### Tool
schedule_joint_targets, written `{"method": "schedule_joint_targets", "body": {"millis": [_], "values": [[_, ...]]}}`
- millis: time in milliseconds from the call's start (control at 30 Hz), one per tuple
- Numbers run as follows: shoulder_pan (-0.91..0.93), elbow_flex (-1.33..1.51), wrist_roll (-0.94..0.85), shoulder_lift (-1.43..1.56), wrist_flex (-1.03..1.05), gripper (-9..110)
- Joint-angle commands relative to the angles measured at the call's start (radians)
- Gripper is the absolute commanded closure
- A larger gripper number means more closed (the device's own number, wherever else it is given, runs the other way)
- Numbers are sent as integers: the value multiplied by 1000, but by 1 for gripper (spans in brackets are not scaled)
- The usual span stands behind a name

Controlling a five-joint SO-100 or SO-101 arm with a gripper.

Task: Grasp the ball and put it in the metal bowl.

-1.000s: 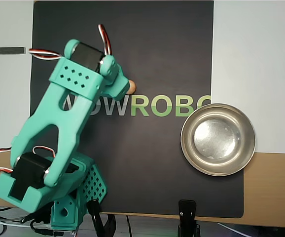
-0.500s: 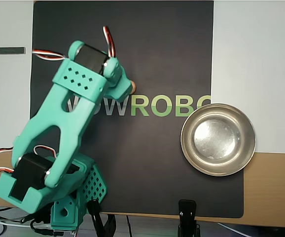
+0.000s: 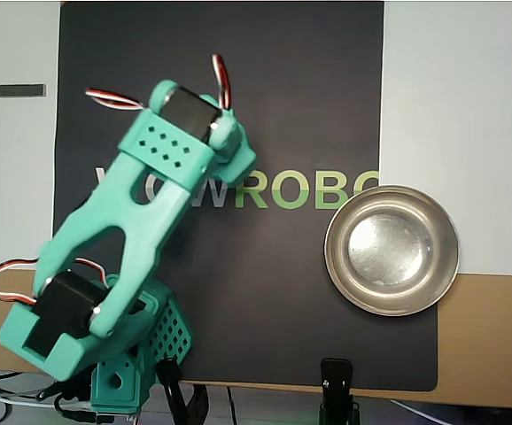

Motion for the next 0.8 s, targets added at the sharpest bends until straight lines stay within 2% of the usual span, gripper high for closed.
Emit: {"method": "schedule_joint_targets", "body": {"millis": [0, 767], "values": [[14, -37, -34, -11, 2, 52], [26, -26, -46, -58, -69, 52]]}}
